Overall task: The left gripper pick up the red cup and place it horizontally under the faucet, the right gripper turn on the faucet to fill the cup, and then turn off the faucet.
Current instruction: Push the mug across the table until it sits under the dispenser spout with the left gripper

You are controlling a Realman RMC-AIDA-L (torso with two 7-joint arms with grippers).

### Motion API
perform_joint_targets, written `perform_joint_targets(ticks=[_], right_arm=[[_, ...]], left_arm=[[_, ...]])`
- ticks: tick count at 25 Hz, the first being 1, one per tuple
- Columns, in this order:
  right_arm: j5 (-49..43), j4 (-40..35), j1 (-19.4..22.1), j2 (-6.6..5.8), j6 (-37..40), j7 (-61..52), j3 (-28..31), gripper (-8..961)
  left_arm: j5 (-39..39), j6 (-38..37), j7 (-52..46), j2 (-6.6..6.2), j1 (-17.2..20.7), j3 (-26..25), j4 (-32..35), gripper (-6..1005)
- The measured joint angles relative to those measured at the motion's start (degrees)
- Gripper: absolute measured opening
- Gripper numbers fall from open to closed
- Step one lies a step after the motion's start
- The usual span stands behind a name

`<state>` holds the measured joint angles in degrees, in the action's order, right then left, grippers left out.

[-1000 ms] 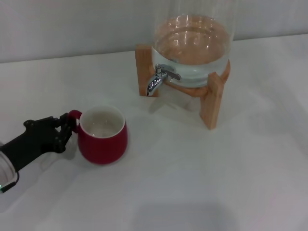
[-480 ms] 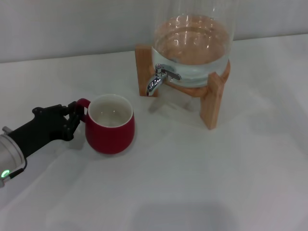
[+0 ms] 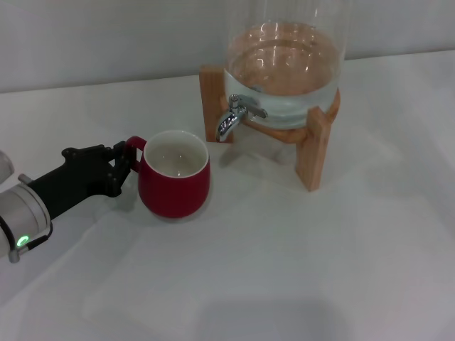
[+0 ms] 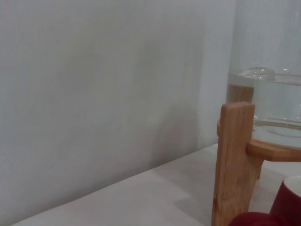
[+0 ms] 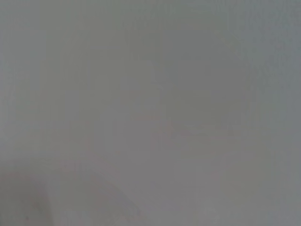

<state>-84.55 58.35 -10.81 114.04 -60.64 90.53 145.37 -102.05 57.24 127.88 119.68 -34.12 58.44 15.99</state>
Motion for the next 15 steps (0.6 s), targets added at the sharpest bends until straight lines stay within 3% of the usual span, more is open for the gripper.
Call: perform_joint_targets(ticks=[15], right_arm=[[0.0, 0.0, -0.3, 0.33, -0.2, 0.0, -0.1, 720]], left_arm=[[0.1, -1.9, -1.3, 0.03, -3.7, 0.0, -3.3, 127]])
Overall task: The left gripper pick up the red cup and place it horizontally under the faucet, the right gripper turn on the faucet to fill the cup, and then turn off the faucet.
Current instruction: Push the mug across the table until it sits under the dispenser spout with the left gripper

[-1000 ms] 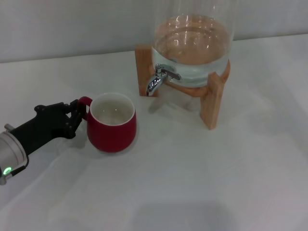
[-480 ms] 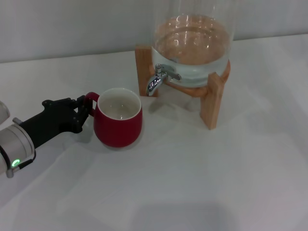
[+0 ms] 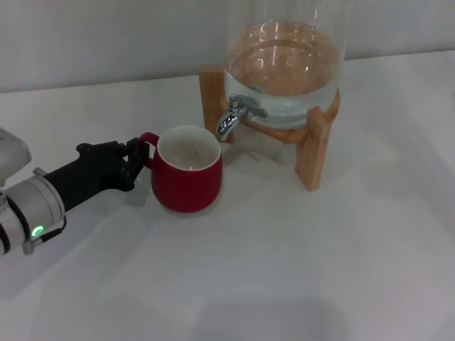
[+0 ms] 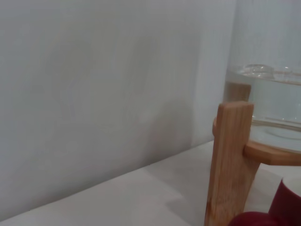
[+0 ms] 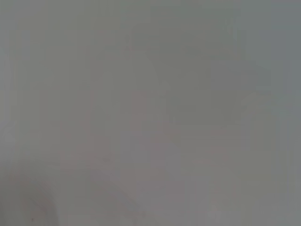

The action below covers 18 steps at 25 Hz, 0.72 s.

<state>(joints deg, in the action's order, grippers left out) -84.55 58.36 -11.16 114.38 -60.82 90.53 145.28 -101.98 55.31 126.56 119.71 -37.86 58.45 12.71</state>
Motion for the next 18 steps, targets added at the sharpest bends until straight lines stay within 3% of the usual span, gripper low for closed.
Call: perform_joint_targets(ticks=[13, 18], right_arm=[[0.0, 0.0, 0.1, 0.05, -1.5, 0.0, 0.3, 721], [0.1, 0.0, 0.3, 0.05, -1.9, 0.0, 0.4, 720]], left_arm=[[0.3, -0.4, -5.5, -0.02, -1.6, 3.2, -0.6, 127], [0.4, -1.7, -10.7, -0.19, -1.8, 6.6, 0.7, 127]])
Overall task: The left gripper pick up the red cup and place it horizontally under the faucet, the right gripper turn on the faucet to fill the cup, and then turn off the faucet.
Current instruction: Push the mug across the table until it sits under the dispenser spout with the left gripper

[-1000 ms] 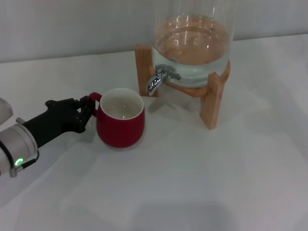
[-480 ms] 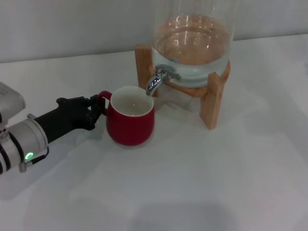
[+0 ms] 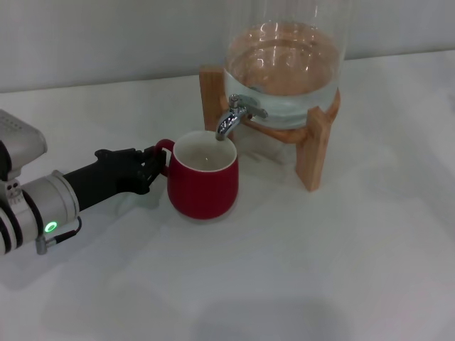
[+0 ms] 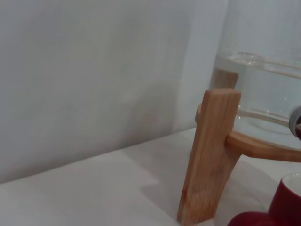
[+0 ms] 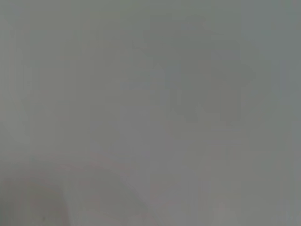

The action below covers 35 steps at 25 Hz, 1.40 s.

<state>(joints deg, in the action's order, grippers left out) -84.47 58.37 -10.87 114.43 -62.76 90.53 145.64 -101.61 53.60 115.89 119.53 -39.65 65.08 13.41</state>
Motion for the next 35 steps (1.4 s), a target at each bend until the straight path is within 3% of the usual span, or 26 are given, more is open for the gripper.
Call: perform_joint_targets(ticks=[17, 35], right_arm=[[0.7, 0.0, 0.4, 0.00, -0.2, 0.0, 0.1, 721], [0.7, -0.2, 0.3, 0.00, -0.2, 0.1, 0.1, 720]], left_arm=[[0.0, -5.4, -1.5, 0.16, -2.1, 5.3, 0.4, 126], [-0.4, -7.1, 0.0, 0.69, -3.7, 5.9, 0.4, 110]])
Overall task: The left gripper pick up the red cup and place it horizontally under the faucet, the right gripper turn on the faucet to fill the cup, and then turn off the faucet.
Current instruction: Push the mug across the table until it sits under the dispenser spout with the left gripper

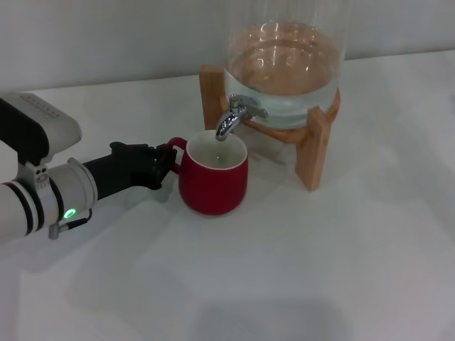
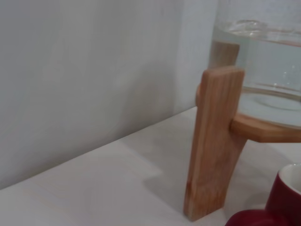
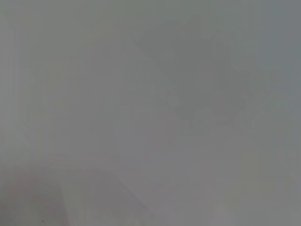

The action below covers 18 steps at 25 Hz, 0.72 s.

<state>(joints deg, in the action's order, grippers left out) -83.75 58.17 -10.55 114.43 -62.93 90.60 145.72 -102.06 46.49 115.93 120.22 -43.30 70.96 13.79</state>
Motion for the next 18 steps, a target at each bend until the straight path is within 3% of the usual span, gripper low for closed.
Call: perform_joint_targets(ticks=[18], right_arm=[[0.0, -0.1, 0.3, 0.00, -0.3, 0.0, 0.0, 720]], left_arm=[[-0.3, 0.3, -0.1, -0.04, -0.3, 0.2, 0.1, 121]])
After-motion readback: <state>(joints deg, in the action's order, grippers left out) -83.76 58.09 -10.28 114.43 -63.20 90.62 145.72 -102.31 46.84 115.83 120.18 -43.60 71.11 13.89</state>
